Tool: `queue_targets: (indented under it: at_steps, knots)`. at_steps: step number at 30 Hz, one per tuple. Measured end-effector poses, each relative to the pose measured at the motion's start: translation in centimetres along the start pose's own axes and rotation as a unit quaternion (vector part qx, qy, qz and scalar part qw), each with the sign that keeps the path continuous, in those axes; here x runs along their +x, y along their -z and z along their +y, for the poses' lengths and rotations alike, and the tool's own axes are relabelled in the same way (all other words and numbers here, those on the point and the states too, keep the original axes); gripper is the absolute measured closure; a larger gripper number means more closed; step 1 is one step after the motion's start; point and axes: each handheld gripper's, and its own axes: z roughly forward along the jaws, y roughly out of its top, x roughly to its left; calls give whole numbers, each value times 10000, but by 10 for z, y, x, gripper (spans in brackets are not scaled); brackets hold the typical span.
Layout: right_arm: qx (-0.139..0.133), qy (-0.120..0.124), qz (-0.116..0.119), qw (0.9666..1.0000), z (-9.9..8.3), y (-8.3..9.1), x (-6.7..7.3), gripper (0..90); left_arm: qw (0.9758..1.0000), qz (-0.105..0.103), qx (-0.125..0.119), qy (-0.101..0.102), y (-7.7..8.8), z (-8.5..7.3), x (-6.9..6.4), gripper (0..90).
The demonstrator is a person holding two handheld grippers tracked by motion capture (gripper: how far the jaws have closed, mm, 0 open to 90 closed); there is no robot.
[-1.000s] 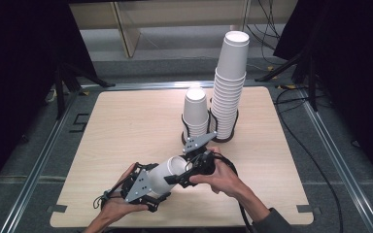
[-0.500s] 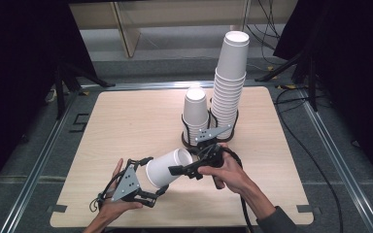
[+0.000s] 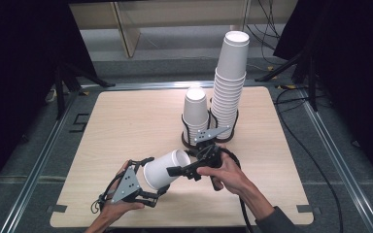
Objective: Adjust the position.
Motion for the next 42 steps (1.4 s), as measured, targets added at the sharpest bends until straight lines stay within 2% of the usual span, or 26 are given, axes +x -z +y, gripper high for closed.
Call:
queue_targets:
  at_steps: [3, 5, 6, 10, 11, 12, 13, 15, 17, 18, 19, 21, 23, 24, 25, 26, 27, 28, 29, 30, 31, 32, 33, 34, 40, 42]
  knots:
    - [2, 74, 91, 9999, 0, 0, -2, 229, 9998, -82, 161, -33, 2, 2, 2, 71]
    - [92, -32, 69, 9999, -1, 0, -1, 224, 9998, -150, 144, -1, 2, 2, 3, 82]
    - [112, -38, 82, 9999, -1, 1, -2, 224, 9995, -163, 279, -16, 4, 4, 4, 87]
    - [116, 144, 64, 9998, -1, 1, -4, 223, 9989, -235, 403, -39, 5, 5, 6, 98]
    - [196, 71, 23, 9998, 0, 3, -1, 222, 9988, -226, 437, -28, 5, 5, 6, 102]
    - [214, 303, -82, 9993, 0, 2, -2, 207, 9985, -250, 487, 21, 4, 4, 6, 108]
    - [308, 272, -117, 9991, 0, 3, -1, 195, 9981, -237, 566, 16, 4, 4, 6, 111]
    - [371, 480, -314, 9977, 2, 5, 0, 172, 9975, -278, 650, 20, 3, 3, 7, 114]
    - [587, 702, -594, 9940, 5, 8, 4, 160, 9965, -289, 775, 75, 3, 3, 6, 117]
    - [587, 877, -619, 9925, 7, 9, 5, 160, 9958, -282, 875, 28, 2, 3, 7, 118]
    - [665, 1061, -741, 9894, 9, 11, 9, 159, 9958, -282, 875, 28, 2, 3, 7, 119]
    - [866, 1351, -899, 9830, 11, 14, 14, 160, 9929, -349, 1135, -18, 1, 4, 6, 121]
    - [976, 1539, -938, 9788, 13, 16, 19, 163, 9917, -402, 1218, 5, -1, 3, 4, 121]
    - [976, 1539, -938, 9788, 13, 16, 19, 163, 9917, -402, 1218, 5, -1, 3, 4, 122]
    - [1082, 1594, -1013, 9760, 12, 16, 22, 164, 9901, -449, 1326, -35, -2, 2, 3, 122]
    - [1248, 1891, -1100, 9678, 13, 15, 24, 170, 9884, -510, 1429, -81, -4, 1, 0, 123]
    - [1328, 1949, -1158, 9649, 12, 14, 25, 173, 9850, -561, 1621, -184, -4, 2, 0, 123]
    - [1410, 2041, -1185, 9615, 11, 12, 26, 174, 9851, -563, 1616, -160, -5, 2, -1, 124]
    - [1535, 1851, -1206, 9631, 9, 11, 29, 176, 9842, -598, 1655, -183, -5, 3, -1, 124]
    - [1563, 2141, -1192, 9568, 10, 9, 27, 178, 9839, -625, 1664, -191, -5, 3, -2, 124]
    - [1686, 2033, -1213, 9568, 7, 6, 30, 178, 9839, -625, 1664, -191, -5, 3, -2, 124]
    - [1726, 2196, -1200, 9527, 7, 4, 30, 178, 9826, -682, 1713, -216, -6, 3, -2, 124]
    - [1846, 2099, -1252, 9519, 5, 2, 33, 179, 9826, -682, 1713, -216, -6, 3, -2, 124]
    - [1876, 2258, -1216, 9482, 5, 0, 32, 180, 9810, -656, 1804, -269, -5, 3, -3, 124]
    - [2187, 2460, -1357, 9345, 0, -9, 35, 181, 9786, -691, 1906, -365, -5, 3, -3, 124]
    - [2269, 2438, -1379, 9328, -1, -9, 36, 181, 9775, -686, 1955, -396, -5, 3, -3, 124]
